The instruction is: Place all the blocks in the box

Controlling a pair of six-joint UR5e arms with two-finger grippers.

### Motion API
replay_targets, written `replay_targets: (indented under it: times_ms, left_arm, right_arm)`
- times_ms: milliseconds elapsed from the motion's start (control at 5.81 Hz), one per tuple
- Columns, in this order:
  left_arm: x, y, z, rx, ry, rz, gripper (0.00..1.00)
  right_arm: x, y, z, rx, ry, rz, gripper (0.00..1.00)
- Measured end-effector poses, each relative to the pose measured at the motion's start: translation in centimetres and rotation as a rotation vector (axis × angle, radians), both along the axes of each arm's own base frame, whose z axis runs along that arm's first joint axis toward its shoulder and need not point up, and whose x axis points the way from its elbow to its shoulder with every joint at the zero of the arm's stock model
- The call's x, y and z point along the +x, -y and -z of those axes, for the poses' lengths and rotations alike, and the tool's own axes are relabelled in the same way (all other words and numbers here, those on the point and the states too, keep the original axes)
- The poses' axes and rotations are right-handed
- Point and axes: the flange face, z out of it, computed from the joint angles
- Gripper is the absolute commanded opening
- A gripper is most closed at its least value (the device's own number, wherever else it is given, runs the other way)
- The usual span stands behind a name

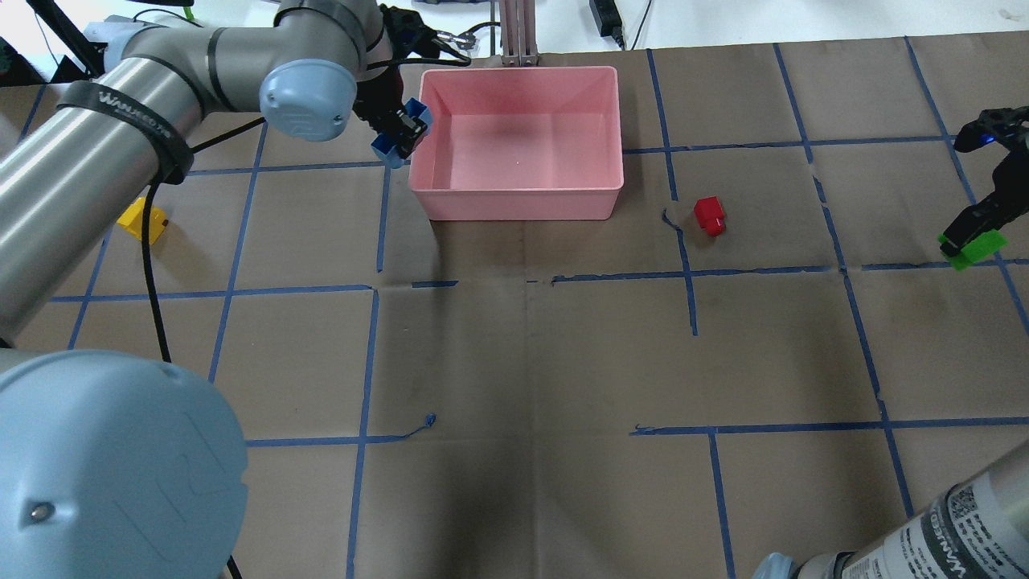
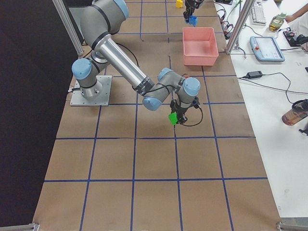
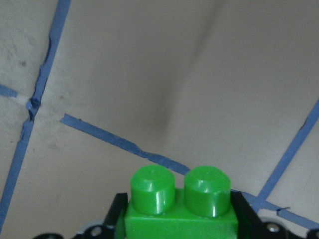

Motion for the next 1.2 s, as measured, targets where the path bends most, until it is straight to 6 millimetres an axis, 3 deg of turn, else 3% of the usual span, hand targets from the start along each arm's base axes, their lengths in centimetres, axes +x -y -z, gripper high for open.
replay_targets:
  times_ms: [172, 516, 688, 860, 1032, 1204]
  left_arm:
    - [-2.8, 0.4, 0.7, -0.012, 0.009, 0.062, 0.99]
    - [-4.3, 0.5, 1.1, -0.043, 0.058, 0.107, 1.00]
    - [-3.9, 0.4, 0.6, -0.054, 0.066, 0.104, 1.00]
    - [-1.4, 0.7, -0.9, -0.069, 0.071, 0.065, 1.00]
    - [4.6, 1.1, -2.2, -0.073, 0.075, -0.042, 1.00]
    - [13.0, 0.7, -1.9, -0.064, 0.078, -0.193, 1.00]
  right_arm:
    - [1.5, 2.0, -3.0, -0.019, -0.001, 0.010, 0.35]
    - [7.3, 6.1, -9.8, -0.019, 0.025, 0.101, 0.35]
    - [11.3, 7.7, -12.3, -0.025, 0.038, 0.155, 0.35]
    - [16.0, 8.9, -13.7, -0.034, 0.047, 0.207, 0.35]
    - [21.3, 9.7, -14.5, -0.044, 0.057, 0.260, 0.35]
    - [27.5, 10.1, -15.1, -0.053, 0.075, 0.313, 0.35]
